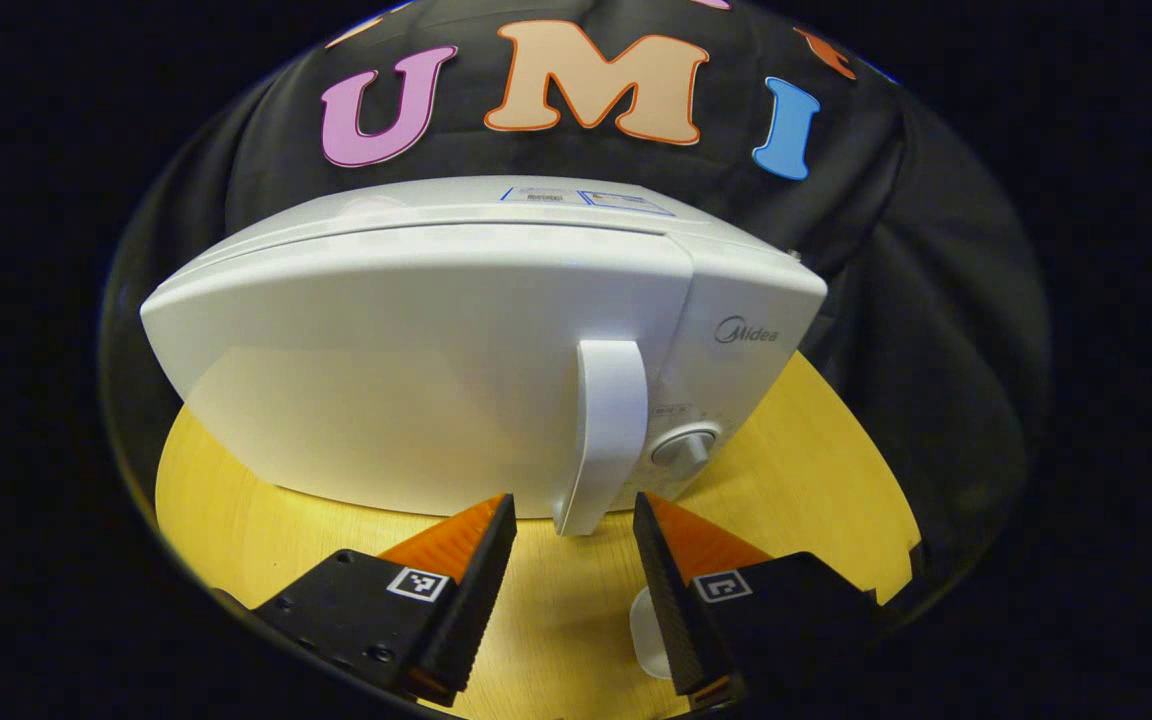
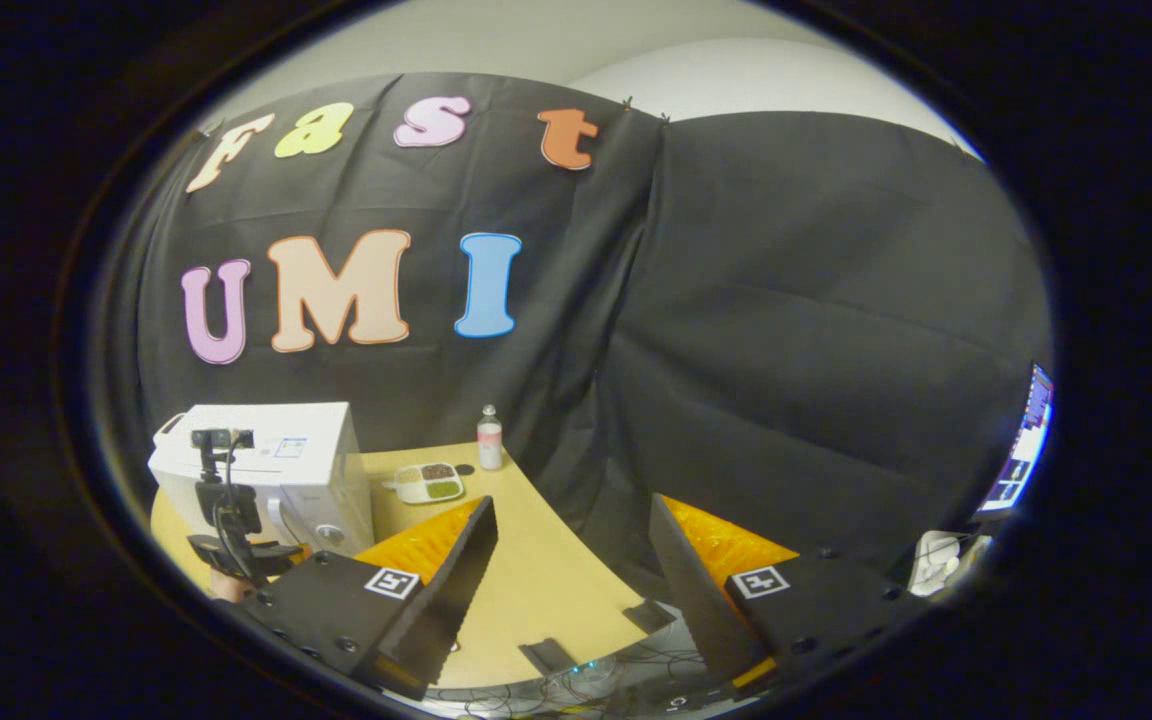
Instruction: Open the microwave oven with the left hand, put the food in, and close the microwave oven.
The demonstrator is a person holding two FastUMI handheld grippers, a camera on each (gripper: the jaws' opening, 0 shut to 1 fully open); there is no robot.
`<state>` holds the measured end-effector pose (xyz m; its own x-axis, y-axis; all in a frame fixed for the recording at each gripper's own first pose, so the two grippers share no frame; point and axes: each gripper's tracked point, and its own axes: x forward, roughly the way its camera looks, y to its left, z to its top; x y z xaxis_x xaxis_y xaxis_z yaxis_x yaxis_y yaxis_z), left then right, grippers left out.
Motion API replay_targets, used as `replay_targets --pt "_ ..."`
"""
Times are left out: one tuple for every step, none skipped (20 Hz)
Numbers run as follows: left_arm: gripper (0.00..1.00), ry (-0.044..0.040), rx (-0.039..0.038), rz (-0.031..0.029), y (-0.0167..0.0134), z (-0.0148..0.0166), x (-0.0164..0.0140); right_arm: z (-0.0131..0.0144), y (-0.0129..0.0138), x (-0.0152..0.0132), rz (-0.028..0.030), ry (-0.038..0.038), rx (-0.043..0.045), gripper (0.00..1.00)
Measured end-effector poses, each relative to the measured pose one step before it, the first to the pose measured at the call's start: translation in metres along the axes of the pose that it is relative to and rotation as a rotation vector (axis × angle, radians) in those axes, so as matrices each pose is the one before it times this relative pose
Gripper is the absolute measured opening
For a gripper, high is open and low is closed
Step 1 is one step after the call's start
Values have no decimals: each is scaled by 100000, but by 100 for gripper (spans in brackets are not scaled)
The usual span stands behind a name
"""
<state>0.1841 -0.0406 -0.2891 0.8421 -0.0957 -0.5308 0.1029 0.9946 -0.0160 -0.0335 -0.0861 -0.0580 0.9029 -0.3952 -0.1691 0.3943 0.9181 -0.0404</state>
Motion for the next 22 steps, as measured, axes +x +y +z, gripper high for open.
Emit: replay_targets --pt "71 219 -301 608 128 4 308 -234 -27 -98 -337 782 -110 97" --pt "69 259 -448 468 52 -39 216 -291 26 -68 -82 760 -34 97" --pt "60 87 -773 -1362 -352 7 238 -201 65 -80 248 657 74 97" --pt "53 845 173 -1240 -339 -201 250 -177 248 27 526 418 155 97" --pt "42 1762 1057 -51 -188 -254 155 -82 100 -95 468 302 166 97" --pt "32 882 2235 1074 0 -5 79 -186 64 48 529 272 23 97" --pt "29 114 2761 1232 -89 94 114 -107 40 -65 400 112 -180 97" --pt "27 587 1625 1621 -19 -59 165 -44 60 45 379 -59 -254 97" --pt "23 -273 298 1191 45 -7 -10 6 16 -67 479 -68 -163 97" --pt "21 -652 -693 395 2 3 -39 -22 88 -29 646 -101 -2 97" --pt "20 -82 -1164 -33 -10 -74 -100 -9 7 2 543 -161 105 97" --pt "19 -218 -857 -145 -41 -46 -130 -144 -132 14 510 -4 142 97" --pt "17 -683 -294 98 11 24 137 -80 45 -49 558 197 229 97" --pt "16 -468 100 414 4 -34 -247 -308 -18 45 729 409 330 97" --pt "14 -470 -227 793 -48 -165 -205 -222 -1 -28 797 532 350 97" --pt "14 -715 -175 409 29 19 -44 -188 22 1 728 306 375 97" --pt "14 -407 -686 280 -7 -77 -145 -125 -25 -67 490 152 260 97" --pt "14 -443 -541 5 11 7 -67 -236 -126 104 448 157 145 97" --pt "14 -139 -533 -62 26 -65 -54 -136 -47 -67 482 60 38 97" --pt "14 -1013 -545 92 10 149 -3 -231 -79 -2 540 183 -75 97" --pt "12 -304 -424 152 34 -153 -126 -224 -102 -65 561 213 -66 97" --pt "12 -696 -190 42 24 30 -189 -209 -50 36 674 370 -30 97"
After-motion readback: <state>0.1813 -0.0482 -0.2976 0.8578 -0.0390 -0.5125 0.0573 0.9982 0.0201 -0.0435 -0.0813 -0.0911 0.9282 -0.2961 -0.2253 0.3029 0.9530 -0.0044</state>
